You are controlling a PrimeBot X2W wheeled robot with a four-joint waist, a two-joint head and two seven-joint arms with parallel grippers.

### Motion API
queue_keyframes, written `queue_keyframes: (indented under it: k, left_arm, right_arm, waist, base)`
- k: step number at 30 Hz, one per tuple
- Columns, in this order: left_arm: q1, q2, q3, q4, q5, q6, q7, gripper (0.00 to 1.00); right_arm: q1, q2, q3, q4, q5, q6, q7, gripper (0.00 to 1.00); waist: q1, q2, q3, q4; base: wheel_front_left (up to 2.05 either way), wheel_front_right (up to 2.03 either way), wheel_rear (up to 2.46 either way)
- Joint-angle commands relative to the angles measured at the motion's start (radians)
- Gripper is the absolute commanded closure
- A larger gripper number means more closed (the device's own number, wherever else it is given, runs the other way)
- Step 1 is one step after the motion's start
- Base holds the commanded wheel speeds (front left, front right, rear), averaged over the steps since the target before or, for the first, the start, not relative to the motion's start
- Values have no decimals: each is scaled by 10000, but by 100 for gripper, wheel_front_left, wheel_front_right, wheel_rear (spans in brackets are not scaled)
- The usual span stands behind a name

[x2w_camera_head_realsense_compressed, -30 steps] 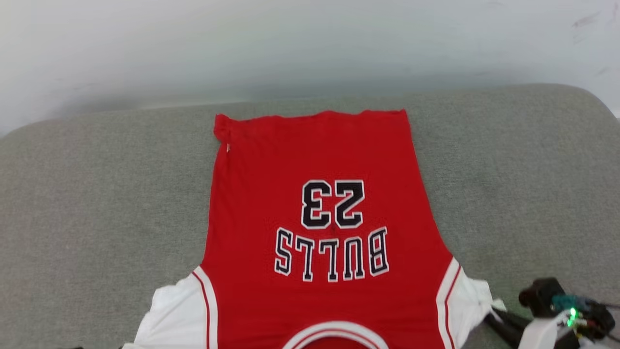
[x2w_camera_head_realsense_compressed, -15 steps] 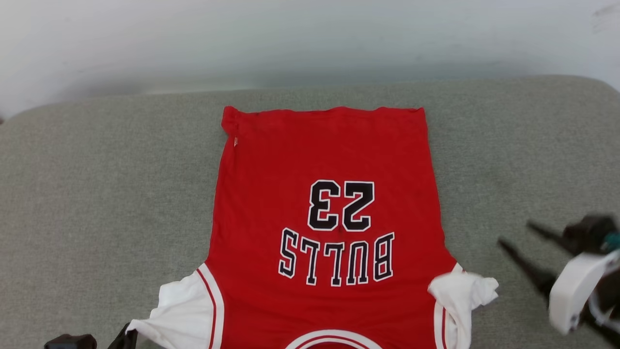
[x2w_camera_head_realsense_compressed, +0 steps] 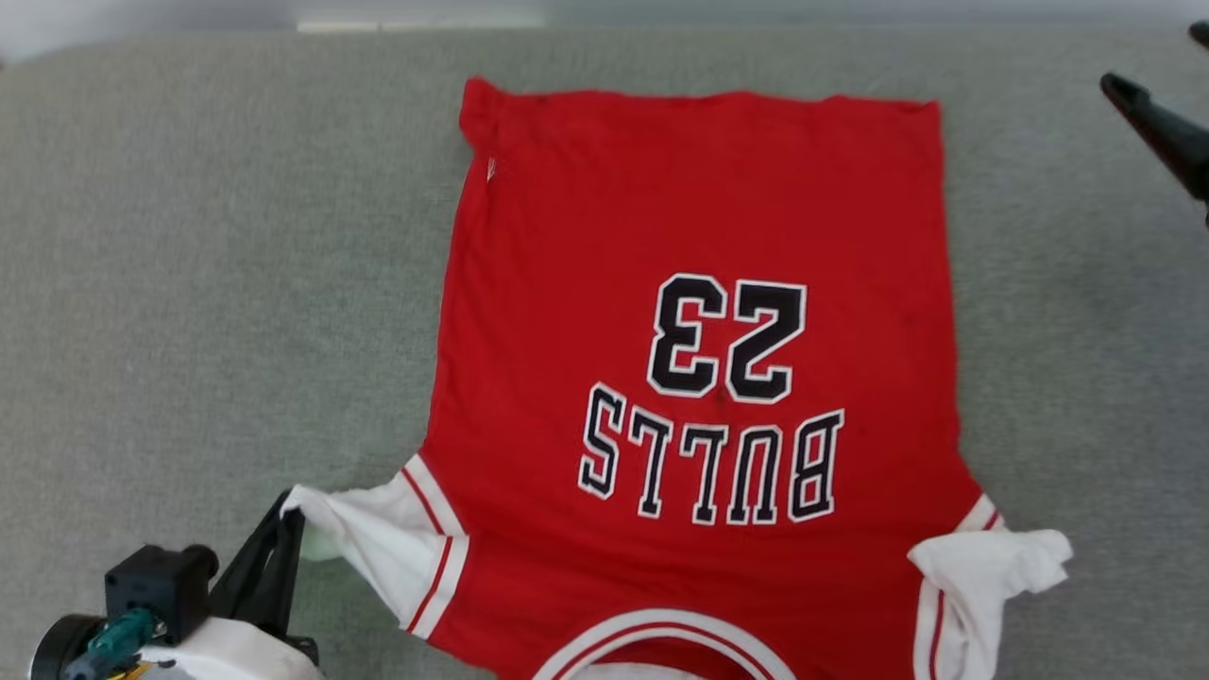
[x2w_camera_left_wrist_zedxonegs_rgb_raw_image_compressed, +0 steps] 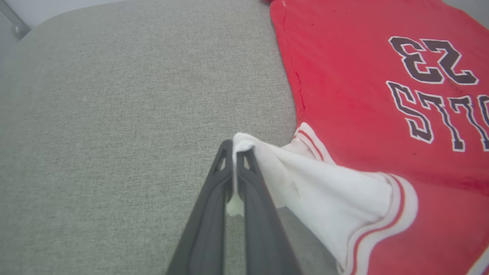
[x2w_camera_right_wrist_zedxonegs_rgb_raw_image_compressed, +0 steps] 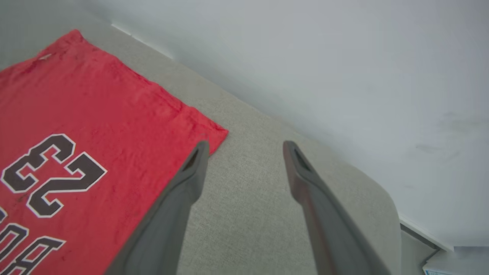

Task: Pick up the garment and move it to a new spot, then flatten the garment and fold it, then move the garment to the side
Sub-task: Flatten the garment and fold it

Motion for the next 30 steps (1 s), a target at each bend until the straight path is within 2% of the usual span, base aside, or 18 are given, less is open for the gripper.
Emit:
queue_keyframes:
  k: [1,4,9,13,17,24,25,26,30]
  left_arm:
    - [-388,-112,-58,-109,183,56,10,100]
    - [-737,-294,-82,-169,376,41,-3,100]
    - [-1213,-550,-85,-155,655,-77,-41,100]
    - [-1469,-723,-60,-161,800,-142,-70,100]
    - [-1690,-951,-65,-114,953,-242,-84,100]
    - [-1990,-1236,-68,95,1144,-399,-102,100]
    - [-2005,-1263,-66,144,1152,-417,-103,100]
    - [-2012,-1258,-67,189,1181,-417,-105,100]
    - [-1962,-1220,-33,349,1187,-426,-110,100]
  right_arm:
    - [-1075,-114,556,291,350,-7,1309,0]
    - [-2408,-147,1381,768,733,-7,3163,0]
    - [-3900,209,1910,1932,1395,-7,5637,0]
    - [-4317,505,1797,2750,1435,-7,6312,0]
    - [-4486,943,1502,3610,1308,-7,6487,0]
    - [-3259,1173,1816,4258,1119,-7,6387,0]
    - [-3108,1202,1867,4262,1117,-7,6293,8]
    - [-3004,1252,1853,4264,1172,-7,6181,100]
    - [-3204,1178,1949,3919,1159,-5,5760,100]
  waist:
    - [-1,-1,1036,672]
    - [-1,-1,1618,983]
    - [-1,-1,2435,1451]
    - [-1,-1,2807,1700]
    - [-1,-1,3248,1972]
    - [-1,-1,3602,2153]
    - [-1,-1,3577,2145]
    - [-1,-1,3527,2127]
    - [-1,-1,3124,1952]
  base:
    - [0,0,0]
    - [0,0,0]
    - [0,0,0]
    - [0,0,0]
    - [0,0,0]
    - [0,0,0]
    - [0,0,0]
    - [0,0,0]
    - [0,0,0]
